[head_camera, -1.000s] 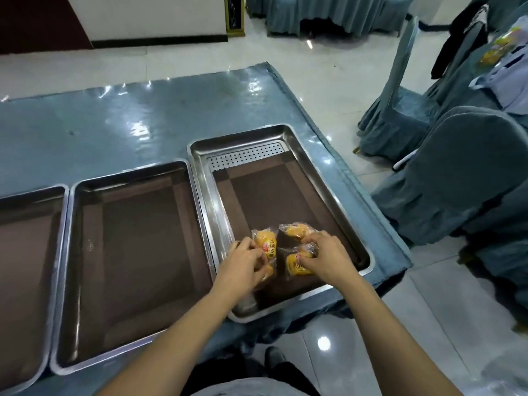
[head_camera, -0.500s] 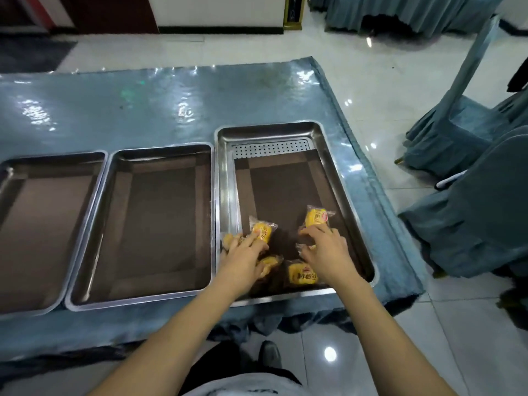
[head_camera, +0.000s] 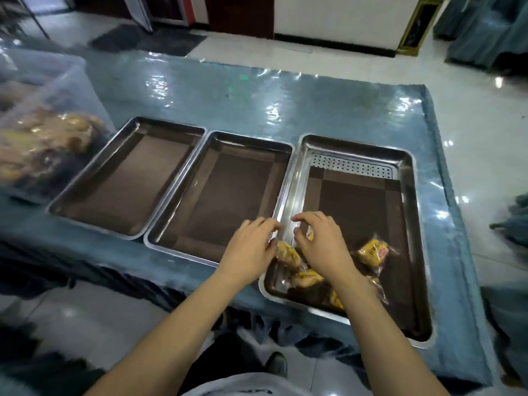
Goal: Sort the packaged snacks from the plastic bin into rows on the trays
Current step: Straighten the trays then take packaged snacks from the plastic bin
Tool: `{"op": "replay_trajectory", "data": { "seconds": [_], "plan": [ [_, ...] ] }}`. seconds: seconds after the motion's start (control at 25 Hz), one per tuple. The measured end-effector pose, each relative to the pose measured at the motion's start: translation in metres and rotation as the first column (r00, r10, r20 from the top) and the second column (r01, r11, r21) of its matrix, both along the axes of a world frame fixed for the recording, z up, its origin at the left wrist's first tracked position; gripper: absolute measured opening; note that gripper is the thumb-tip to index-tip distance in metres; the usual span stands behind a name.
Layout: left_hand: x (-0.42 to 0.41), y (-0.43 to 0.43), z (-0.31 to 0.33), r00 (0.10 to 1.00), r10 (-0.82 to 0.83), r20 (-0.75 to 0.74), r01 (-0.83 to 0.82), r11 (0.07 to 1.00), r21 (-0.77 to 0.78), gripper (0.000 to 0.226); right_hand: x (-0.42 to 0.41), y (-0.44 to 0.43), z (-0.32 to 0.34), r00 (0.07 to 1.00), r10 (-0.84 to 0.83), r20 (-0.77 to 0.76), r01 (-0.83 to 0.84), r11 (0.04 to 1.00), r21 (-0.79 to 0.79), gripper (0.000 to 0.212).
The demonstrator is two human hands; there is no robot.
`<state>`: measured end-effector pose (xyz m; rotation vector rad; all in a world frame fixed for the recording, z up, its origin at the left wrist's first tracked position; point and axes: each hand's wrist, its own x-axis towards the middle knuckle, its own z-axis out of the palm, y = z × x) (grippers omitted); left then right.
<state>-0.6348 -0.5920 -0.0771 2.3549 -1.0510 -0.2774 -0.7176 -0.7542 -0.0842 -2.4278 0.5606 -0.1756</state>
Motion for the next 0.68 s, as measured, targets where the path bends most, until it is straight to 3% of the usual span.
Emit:
{"op": "replay_trajectory", "data": {
  "seconds": [0.28,0.68],
  "plan": [
    [0.036,0.084,0.015,0.961,0.275,-0.021,-0.276,0.955,-0.107,0.024,0.072,0.066,0.015,0.968,0.234,0.092,-0.236,0.972,0.015,0.026],
    [0.109,0.263,0.035,0.896,0.432,-0.108,-0.444,0.881,-0.161,0.024,0.184,0.241,0.038,0.891,0.392,0.230,-0.416,0.907,0.067,0.023]
  ]
}}
